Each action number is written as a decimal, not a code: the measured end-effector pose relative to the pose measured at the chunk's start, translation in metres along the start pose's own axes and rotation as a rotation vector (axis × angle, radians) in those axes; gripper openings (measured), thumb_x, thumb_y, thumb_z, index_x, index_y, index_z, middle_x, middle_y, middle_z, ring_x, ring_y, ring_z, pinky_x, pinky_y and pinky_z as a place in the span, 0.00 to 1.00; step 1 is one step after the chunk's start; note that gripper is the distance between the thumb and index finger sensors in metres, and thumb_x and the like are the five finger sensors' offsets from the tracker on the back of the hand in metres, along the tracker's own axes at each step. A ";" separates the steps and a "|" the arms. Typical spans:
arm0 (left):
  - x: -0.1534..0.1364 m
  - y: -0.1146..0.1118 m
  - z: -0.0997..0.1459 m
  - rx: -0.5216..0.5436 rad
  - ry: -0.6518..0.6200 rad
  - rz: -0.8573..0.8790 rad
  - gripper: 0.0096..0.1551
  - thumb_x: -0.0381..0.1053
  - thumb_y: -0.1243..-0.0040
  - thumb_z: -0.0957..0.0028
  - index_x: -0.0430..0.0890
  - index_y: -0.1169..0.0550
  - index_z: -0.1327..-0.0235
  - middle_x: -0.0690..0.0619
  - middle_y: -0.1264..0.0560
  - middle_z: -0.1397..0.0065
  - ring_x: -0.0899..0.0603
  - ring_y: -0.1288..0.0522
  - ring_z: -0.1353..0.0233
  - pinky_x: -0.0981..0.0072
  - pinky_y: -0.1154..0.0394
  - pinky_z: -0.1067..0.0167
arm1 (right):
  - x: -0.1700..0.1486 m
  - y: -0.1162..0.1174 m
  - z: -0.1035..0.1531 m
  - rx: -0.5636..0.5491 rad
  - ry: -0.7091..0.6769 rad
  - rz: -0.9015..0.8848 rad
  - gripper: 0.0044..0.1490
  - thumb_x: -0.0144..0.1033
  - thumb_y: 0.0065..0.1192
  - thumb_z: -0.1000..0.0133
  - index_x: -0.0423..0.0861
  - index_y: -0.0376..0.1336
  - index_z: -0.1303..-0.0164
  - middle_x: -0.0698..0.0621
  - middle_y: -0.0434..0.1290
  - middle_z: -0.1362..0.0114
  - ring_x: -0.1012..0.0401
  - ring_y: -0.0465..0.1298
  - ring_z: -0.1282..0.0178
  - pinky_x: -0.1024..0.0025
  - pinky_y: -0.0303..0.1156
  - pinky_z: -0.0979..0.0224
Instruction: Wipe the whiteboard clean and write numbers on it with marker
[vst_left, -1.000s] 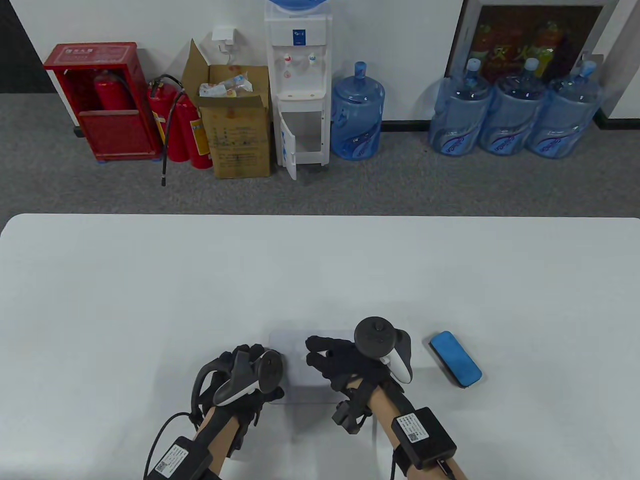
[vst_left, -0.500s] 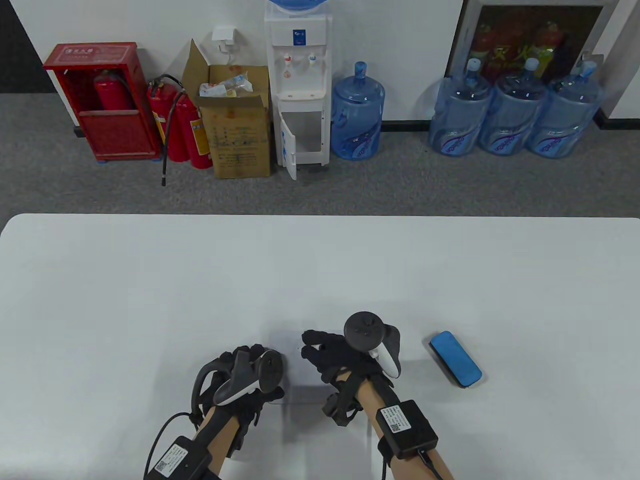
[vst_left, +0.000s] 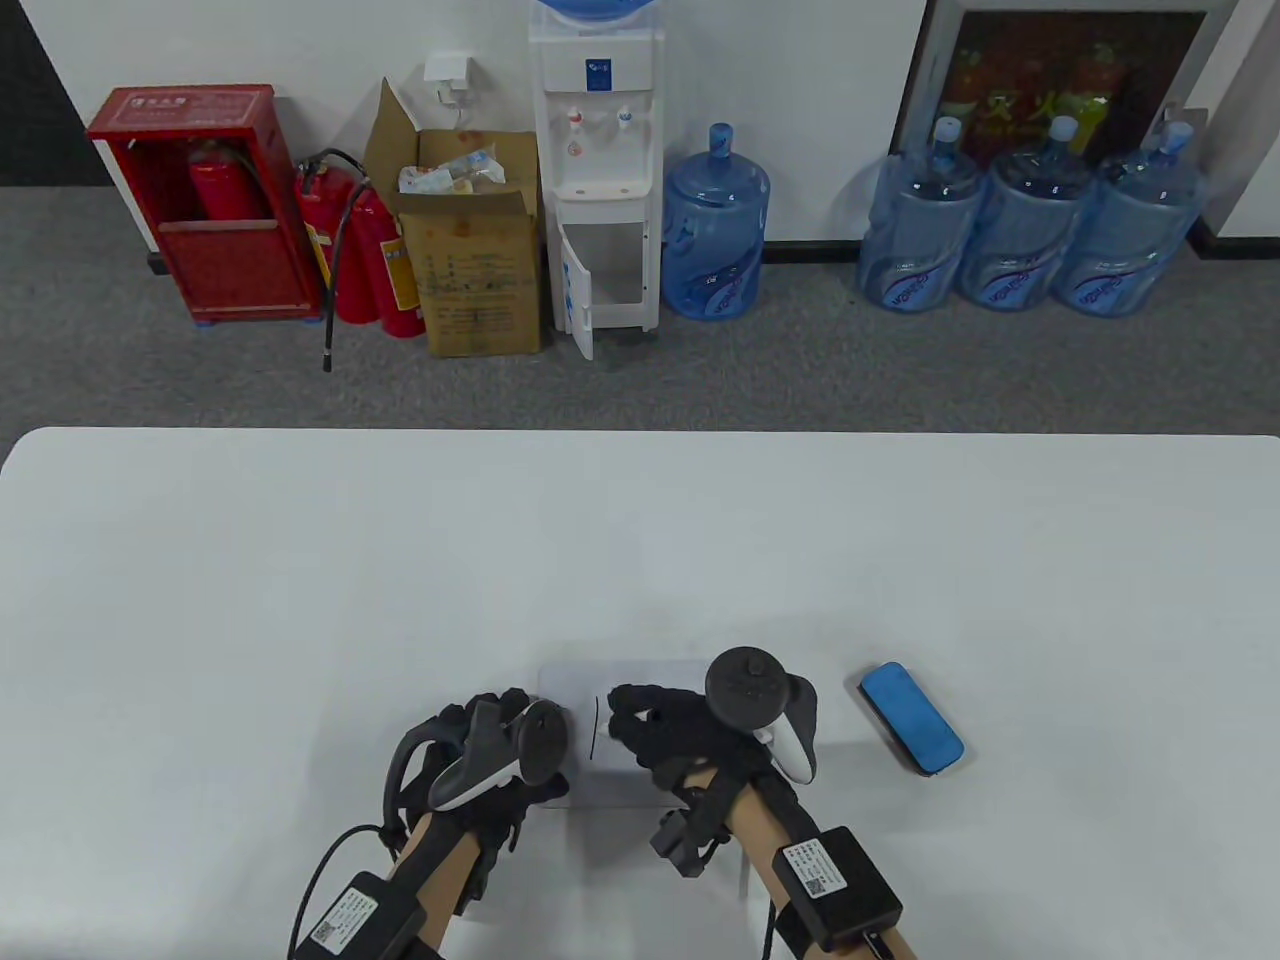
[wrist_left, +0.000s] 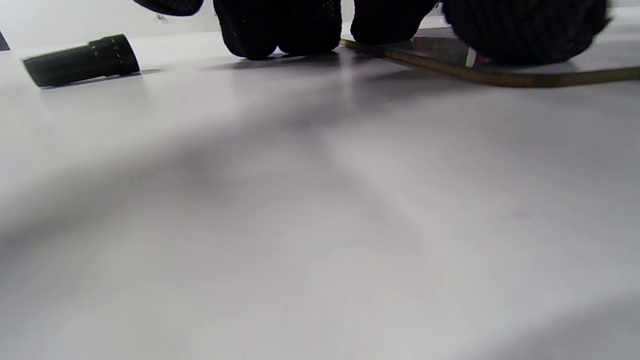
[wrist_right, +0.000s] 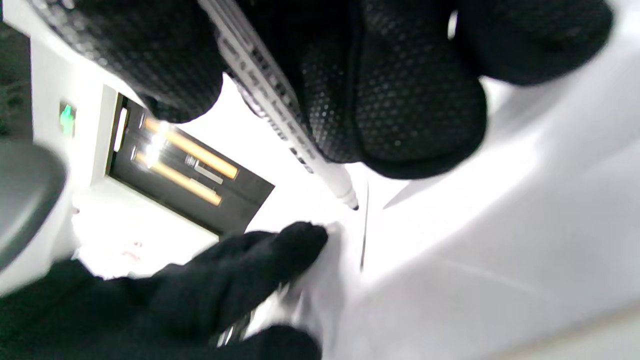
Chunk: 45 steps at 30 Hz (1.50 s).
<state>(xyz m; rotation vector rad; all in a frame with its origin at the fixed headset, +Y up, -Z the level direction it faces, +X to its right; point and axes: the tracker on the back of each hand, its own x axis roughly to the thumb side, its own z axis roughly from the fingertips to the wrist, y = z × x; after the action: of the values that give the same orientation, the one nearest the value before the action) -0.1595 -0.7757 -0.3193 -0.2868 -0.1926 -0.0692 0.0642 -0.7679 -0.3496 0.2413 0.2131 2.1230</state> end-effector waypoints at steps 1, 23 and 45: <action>0.000 0.000 0.000 0.000 0.000 0.000 0.44 0.68 0.45 0.57 0.62 0.36 0.23 0.50 0.39 0.12 0.34 0.37 0.17 0.31 0.45 0.23 | -0.001 -0.003 -0.001 -0.013 0.019 0.000 0.36 0.49 0.68 0.49 0.40 0.70 0.36 0.39 0.76 0.40 0.49 0.82 0.54 0.47 0.73 0.52; 0.000 0.000 0.000 -0.002 0.000 0.004 0.43 0.68 0.45 0.57 0.62 0.36 0.23 0.49 0.40 0.12 0.34 0.37 0.17 0.31 0.45 0.23 | -0.012 -0.016 0.011 0.018 0.016 0.060 0.34 0.49 0.69 0.49 0.40 0.73 0.39 0.39 0.78 0.43 0.50 0.83 0.57 0.49 0.74 0.56; 0.000 0.000 0.000 -0.003 0.003 0.004 0.43 0.68 0.45 0.57 0.62 0.36 0.23 0.50 0.40 0.12 0.34 0.37 0.17 0.31 0.45 0.23 | -0.034 -0.053 0.022 -0.131 0.118 -0.053 0.35 0.47 0.69 0.49 0.40 0.70 0.35 0.37 0.75 0.39 0.48 0.81 0.53 0.46 0.72 0.52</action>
<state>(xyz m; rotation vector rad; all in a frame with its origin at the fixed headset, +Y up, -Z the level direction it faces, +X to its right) -0.1590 -0.7755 -0.3192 -0.2897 -0.1895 -0.0662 0.1304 -0.7671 -0.3447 0.0325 0.1474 2.0904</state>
